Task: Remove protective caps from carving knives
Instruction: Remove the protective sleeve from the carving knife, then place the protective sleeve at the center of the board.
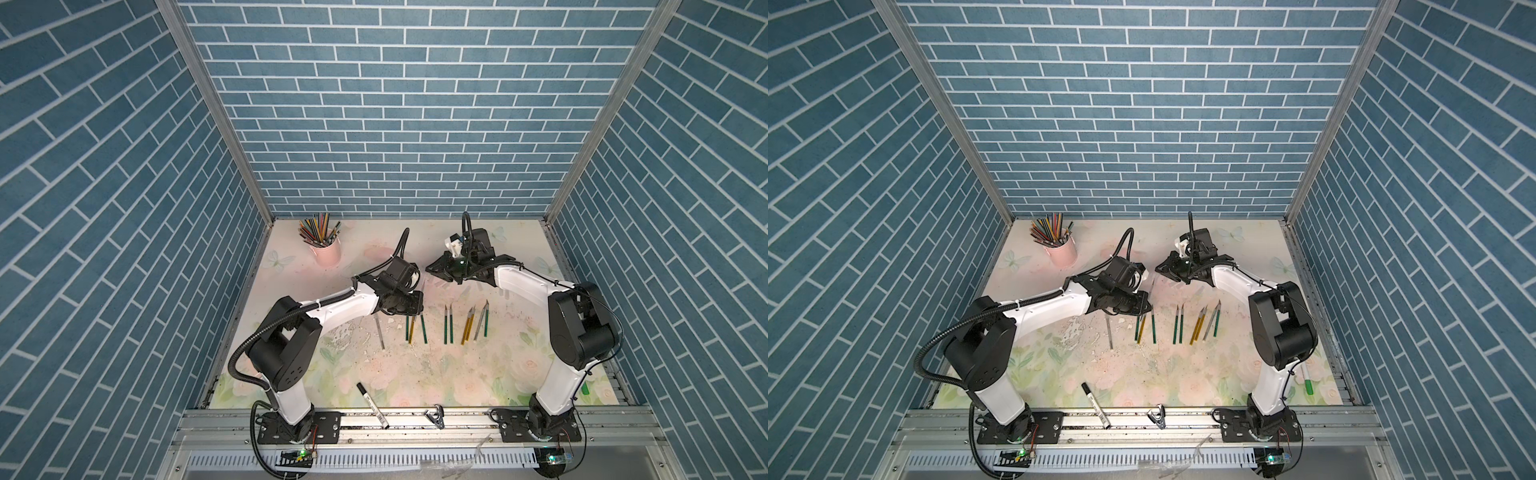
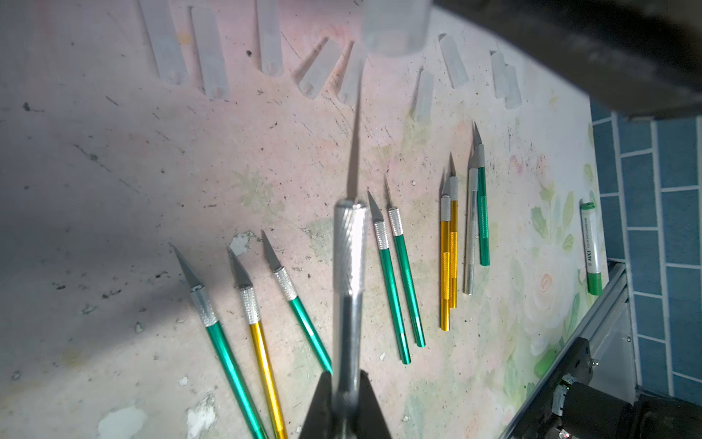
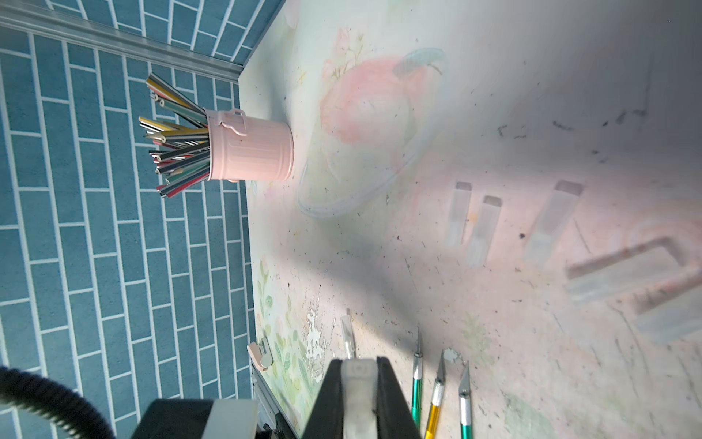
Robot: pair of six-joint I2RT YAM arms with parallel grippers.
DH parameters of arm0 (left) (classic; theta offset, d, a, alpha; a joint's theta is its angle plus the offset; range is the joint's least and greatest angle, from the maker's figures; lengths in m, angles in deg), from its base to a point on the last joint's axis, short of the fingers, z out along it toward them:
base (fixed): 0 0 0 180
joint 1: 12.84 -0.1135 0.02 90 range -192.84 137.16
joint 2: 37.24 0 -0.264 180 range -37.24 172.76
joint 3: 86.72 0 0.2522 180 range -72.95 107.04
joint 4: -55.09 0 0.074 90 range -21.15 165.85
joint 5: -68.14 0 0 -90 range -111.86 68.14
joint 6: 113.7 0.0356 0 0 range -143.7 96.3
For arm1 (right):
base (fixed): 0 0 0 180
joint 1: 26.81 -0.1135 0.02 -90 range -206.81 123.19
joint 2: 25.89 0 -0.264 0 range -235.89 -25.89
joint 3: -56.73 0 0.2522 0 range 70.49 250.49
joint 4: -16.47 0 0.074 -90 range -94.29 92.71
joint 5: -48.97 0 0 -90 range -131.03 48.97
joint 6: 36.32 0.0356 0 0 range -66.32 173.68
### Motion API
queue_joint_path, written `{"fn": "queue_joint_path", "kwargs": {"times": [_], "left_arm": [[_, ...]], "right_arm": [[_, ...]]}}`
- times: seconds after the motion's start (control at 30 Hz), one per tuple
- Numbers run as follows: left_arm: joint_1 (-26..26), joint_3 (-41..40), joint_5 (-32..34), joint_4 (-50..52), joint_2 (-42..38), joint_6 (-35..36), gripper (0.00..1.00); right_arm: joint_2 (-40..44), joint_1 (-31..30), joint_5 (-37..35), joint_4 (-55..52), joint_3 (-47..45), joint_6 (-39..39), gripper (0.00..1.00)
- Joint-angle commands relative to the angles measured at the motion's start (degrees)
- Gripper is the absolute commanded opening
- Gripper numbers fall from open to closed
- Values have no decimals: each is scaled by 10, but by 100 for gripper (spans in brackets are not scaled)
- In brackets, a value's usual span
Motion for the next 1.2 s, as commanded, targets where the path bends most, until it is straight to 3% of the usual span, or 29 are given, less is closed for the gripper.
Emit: {"fn": "queue_joint_path", "kwargs": {"times": [0.0, 0.23, 0.47, 0.7, 0.9, 1.03, 1.17], "left_arm": [[-2, -12, 11, 19, -17, 4, 0], [-2, -32, 36, 37, -41, 1, 0], [-24, -61, 103, 75, -78, -13, 0], [-65, -107, 127, 76, -118, -33, 0], [-70, -108, 120, 70, -111, -38, 0], [-69, -108, 110, 55, -105, -46, 0], [-68, -105, 108, 51, -99, -50, 0]], "right_arm": [[-15, 14, -1, -14, 34, -9, 2], [-59, 28, -40, -80, 104, -61, 2], [-168, 1, -81, -197, 239, -126, 4], [-240, -33, -90, -219, 307, -127, 7], [-275, -55, -106, -230, 332, -127, 10], [-289, -62, -111, -237, 345, -130, 16], [-293, -67, -118, -249, 357, -138, 30]]}}
